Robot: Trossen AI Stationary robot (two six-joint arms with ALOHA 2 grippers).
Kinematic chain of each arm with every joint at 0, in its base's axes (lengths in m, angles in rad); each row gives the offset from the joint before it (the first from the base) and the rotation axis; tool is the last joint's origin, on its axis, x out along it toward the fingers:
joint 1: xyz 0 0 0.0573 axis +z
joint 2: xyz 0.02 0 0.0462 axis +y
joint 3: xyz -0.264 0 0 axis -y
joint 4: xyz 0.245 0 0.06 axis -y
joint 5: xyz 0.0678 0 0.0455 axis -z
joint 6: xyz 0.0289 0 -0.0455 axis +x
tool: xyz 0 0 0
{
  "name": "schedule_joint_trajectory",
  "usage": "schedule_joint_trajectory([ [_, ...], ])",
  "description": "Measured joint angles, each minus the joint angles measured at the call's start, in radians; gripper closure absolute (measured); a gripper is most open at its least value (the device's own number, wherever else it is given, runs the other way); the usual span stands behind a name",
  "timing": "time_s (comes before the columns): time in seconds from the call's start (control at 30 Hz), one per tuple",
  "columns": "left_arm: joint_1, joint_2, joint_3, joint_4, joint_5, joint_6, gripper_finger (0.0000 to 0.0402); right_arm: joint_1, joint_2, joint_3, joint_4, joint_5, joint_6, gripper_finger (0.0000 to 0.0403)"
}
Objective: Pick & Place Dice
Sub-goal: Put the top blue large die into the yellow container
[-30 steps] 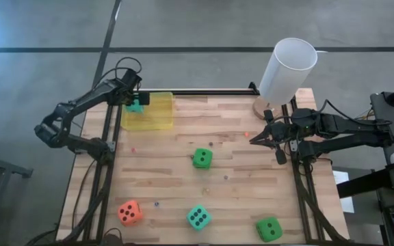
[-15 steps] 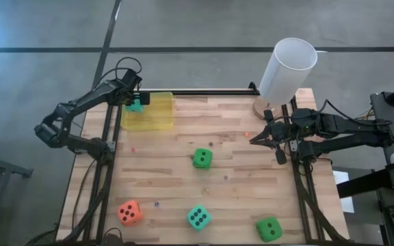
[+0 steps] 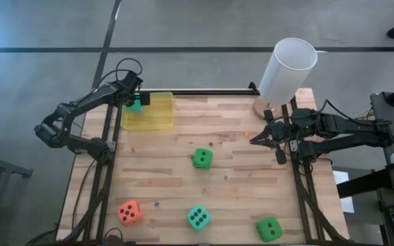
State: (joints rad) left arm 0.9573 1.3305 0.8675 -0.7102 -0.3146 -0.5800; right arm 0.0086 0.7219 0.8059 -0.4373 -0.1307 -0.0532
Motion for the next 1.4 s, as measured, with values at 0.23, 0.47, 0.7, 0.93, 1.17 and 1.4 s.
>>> schedule_joint_trajectory([
  [0.23, 0.000, -0.001, 0.001, 0.011, 0.000, 0.000, 0.0003, 0.000, 0.000, 0.000, 0.000, 0.000, 0.000, 0.0374],
  [0.47, 0.000, -0.001, 0.001, 0.003, 0.022, -0.053, 0.0002, 0.000, 0.000, 0.000, 0.000, 0.000, 0.000, 0.0374],
  [0.7, 0.000, -0.002, 0.001, 0.003, 0.032, -0.049, 0.0004, 0.000, 0.000, 0.000, 0.000, 0.000, 0.000, 0.0374],
  [0.93, 0.000, -0.002, 0.001, 0.007, 0.009, -0.038, 0.0004, 0.000, 0.000, 0.000, 0.000, 0.000, 0.000, 0.0374],
  [1.17, 0.000, -0.002, 0.001, 0.000, 0.008, -0.028, 0.0006, 0.000, 0.000, 0.000, 0.000, 0.000, 0.000, 0.0374],
  [1.4, 0.000, -0.002, 0.001, 0.000, 0.008, -0.022, 0.0008, 0.000, 0.000, 0.000, 0.000, 0.000, 0.000, 0.0374],
])
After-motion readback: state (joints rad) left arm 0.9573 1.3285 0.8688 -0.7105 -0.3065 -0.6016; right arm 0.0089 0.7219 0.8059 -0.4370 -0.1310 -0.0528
